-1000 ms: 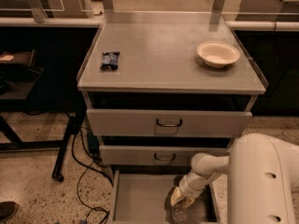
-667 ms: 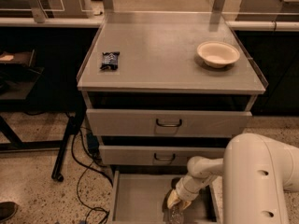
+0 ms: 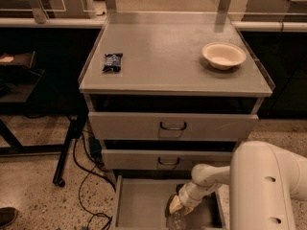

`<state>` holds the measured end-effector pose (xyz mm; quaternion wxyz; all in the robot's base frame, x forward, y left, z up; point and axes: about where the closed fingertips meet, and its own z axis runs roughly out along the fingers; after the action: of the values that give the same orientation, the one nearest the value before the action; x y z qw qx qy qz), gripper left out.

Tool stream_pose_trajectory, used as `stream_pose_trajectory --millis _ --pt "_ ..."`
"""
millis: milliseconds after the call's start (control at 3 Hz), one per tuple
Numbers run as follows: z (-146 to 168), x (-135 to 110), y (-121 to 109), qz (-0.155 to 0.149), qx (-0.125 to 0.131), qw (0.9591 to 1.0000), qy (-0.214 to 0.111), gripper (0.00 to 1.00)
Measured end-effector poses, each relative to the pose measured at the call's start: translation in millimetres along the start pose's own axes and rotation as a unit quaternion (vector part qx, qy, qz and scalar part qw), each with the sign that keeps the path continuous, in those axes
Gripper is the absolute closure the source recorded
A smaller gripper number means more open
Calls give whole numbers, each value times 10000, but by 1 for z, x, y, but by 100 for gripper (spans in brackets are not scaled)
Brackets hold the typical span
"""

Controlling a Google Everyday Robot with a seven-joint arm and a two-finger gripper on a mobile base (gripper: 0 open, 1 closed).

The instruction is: Place water bottle into bottom drawer

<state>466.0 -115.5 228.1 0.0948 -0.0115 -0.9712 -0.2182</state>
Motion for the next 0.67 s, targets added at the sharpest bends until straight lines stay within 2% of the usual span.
stream_pose_trajectory --millis 333,667 --pt "3 0 14 -17 123 9998 -166 100" --pt "2 -13 28 -2 63 9984 -566 100"
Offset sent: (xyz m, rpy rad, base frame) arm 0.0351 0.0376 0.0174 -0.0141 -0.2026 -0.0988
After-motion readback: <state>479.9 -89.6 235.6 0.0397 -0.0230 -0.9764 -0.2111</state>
